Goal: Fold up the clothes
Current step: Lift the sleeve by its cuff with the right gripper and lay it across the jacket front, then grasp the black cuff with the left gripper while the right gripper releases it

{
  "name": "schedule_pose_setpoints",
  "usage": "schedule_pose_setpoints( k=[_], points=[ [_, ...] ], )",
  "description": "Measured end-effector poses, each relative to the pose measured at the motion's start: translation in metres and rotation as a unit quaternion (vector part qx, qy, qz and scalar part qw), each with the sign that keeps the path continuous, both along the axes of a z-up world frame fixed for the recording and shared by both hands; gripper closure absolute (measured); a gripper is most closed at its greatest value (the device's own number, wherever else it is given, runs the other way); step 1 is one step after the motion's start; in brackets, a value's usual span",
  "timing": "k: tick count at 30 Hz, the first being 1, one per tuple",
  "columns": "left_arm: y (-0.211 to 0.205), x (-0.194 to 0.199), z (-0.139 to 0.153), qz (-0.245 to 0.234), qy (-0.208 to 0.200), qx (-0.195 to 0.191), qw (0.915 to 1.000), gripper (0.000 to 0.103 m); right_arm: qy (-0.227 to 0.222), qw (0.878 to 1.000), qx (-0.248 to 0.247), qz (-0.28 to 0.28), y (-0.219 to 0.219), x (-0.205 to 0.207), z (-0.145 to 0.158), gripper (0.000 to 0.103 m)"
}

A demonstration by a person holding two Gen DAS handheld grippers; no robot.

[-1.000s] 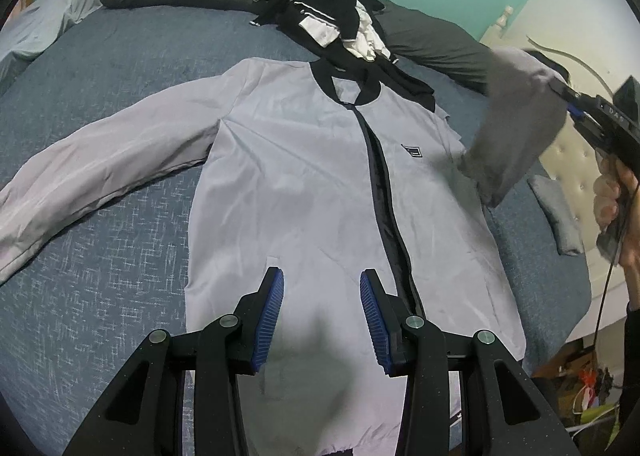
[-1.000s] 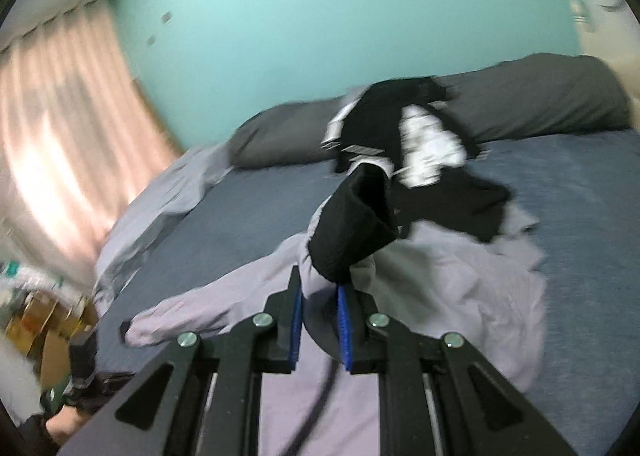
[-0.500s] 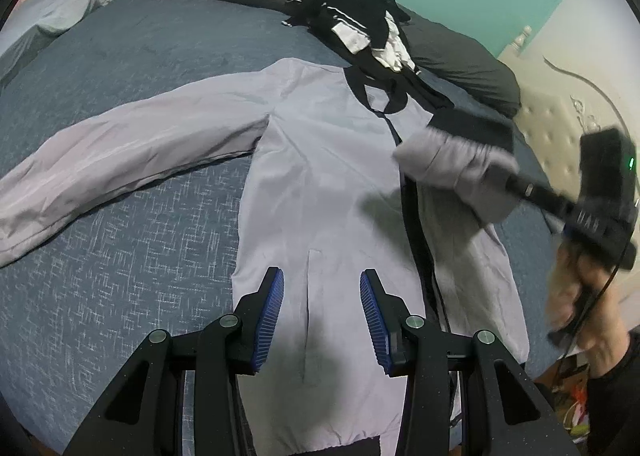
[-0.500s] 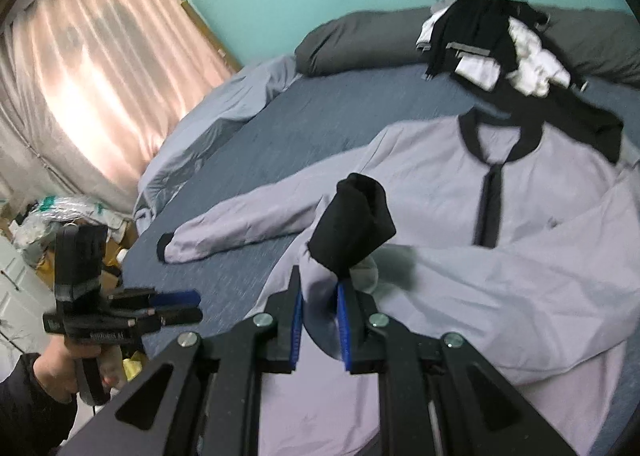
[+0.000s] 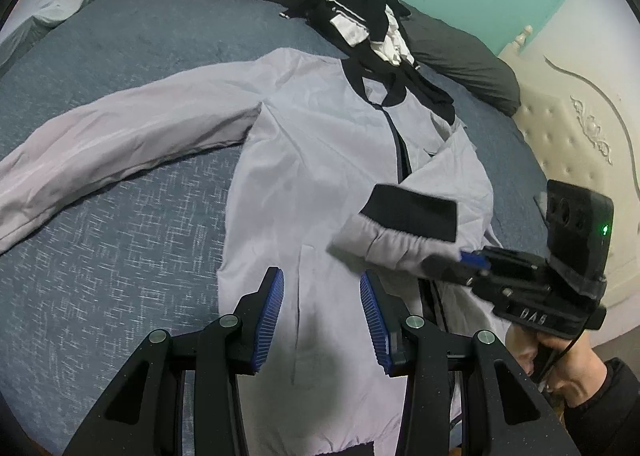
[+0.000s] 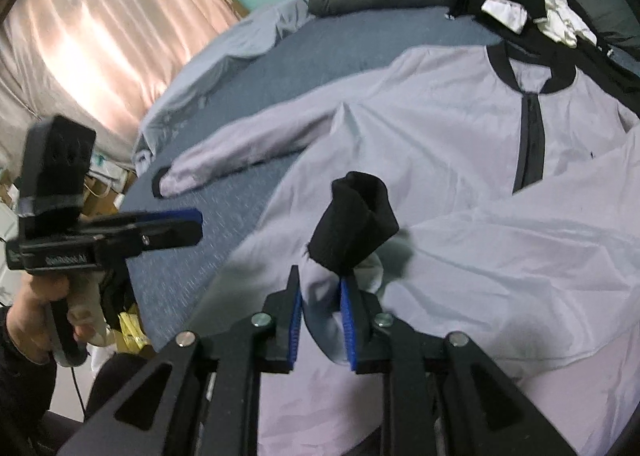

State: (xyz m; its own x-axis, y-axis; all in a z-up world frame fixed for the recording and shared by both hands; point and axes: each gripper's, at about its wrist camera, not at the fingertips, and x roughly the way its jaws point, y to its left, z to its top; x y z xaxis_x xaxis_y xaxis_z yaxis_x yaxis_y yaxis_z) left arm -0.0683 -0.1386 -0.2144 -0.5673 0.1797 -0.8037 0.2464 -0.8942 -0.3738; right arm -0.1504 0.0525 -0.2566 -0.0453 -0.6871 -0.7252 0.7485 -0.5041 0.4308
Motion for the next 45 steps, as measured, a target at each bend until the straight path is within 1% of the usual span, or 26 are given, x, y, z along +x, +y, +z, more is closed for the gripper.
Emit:
schedule_pose_setpoints(
  k=[1, 2, 3, 6, 9, 14, 18, 19, 21, 24, 27, 32, 36, 38, 40, 42, 45],
  points=[
    [0.001, -0.002, -0.003, 0.000, -0.003, 0.000, 1.0000, 0.059, -0.005, 1.000, 0.002, 0.001, 0.000, 0.000, -0.002, 0.076],
    [0.002, -0.003, -0.005, -0.001, -0.005, 0.000, 1.0000, 0.059, -0.011, 1.000, -0.004, 0.002, 0.002, 0.001, -0.003, 0.070],
    [0.004, -0.005, -0.008, -0.002, -0.007, 0.000, 1.0000, 0.059, -0.016, 1.000, -0.009, 0.003, 0.004, 0.002, -0.003, 0.069],
    [0.008, -0.010, -0.015, -0.005, -0.011, 0.002, 0.9999, 0.059, -0.012, 1.000, -0.017, 0.006, 0.011, 0.003, 0.002, 0.069],
    [0.016, -0.016, -0.023, -0.014, -0.016, -0.002, 0.9998, 0.059, -0.010, 1.000, -0.022, -0.014, 0.026, -0.003, 0.005, 0.069],
    [0.035, -0.028, -0.039, -0.034, -0.028, -0.010, 0.9990, 0.059, -0.013, 0.996, -0.032, -0.079, 0.069, -0.025, 0.002, 0.068],
    [0.049, -0.037, -0.052, -0.047, -0.041, -0.022, 0.9978, 0.059, -0.005, 0.991, -0.027, -0.128, 0.104, -0.040, -0.007, 0.063],
    [0.052, -0.039, -0.055, -0.050, -0.044, -0.025, 0.9975, 0.059, -0.006, 0.989, -0.028, -0.143, 0.111, -0.044, -0.010, 0.063],
    [0.057, -0.045, -0.061, -0.053, -0.052, -0.030, 0.9967, 0.059, -0.014, 0.984, -0.036, -0.175, 0.126, -0.052, -0.017, 0.057],
    [0.063, -0.051, -0.068, -0.056, -0.062, -0.038, 0.9958, 0.059, -0.027, 0.975, -0.051, -0.217, 0.146, -0.063, -0.026, 0.056],
    [0.064, -0.054, -0.072, -0.058, -0.069, -0.050, 0.9946, 0.059, -0.032, 0.969, -0.056, -0.238, 0.159, -0.068, -0.033, 0.056],
    [0.066, -0.058, -0.077, -0.059, -0.082, -0.073, 0.9922, 0.059, -0.019, 0.967, -0.016, -0.253, 0.164, -0.076, -0.046, 0.055],
    [0.068, -0.062, -0.081, -0.064, -0.092, -0.086, 0.9900, 0.059, 0.003, 0.967, 0.010, -0.253, 0.164, -0.080, -0.049, 0.055],
    [0.067, -0.062, -0.082, -0.063, -0.093, -0.085, 0.9900, 0.059, 0.014, 0.969, 0.008, -0.248, 0.166, -0.082, -0.047, 0.055],
    [0.065, -0.062, -0.083, -0.062, -0.095, -0.085, 0.9900, 0.058, 0.015, 0.967, -0.007, -0.255, 0.172, -0.082, -0.047, 0.055],
    [0.063, -0.062, -0.084, -0.059, -0.098, -0.086, 0.9898, 0.048, 0.010, 0.965, -0.020, -0.262, 0.175, -0.083, -0.049, 0.055],
    [0.059, -0.061, -0.089, -0.056, -0.101, -0.080, 0.9901, 0.045, 0.011, 0.963, -0.024, -0.267, 0.176, -0.087, -0.050, 0.055]
  ],
)
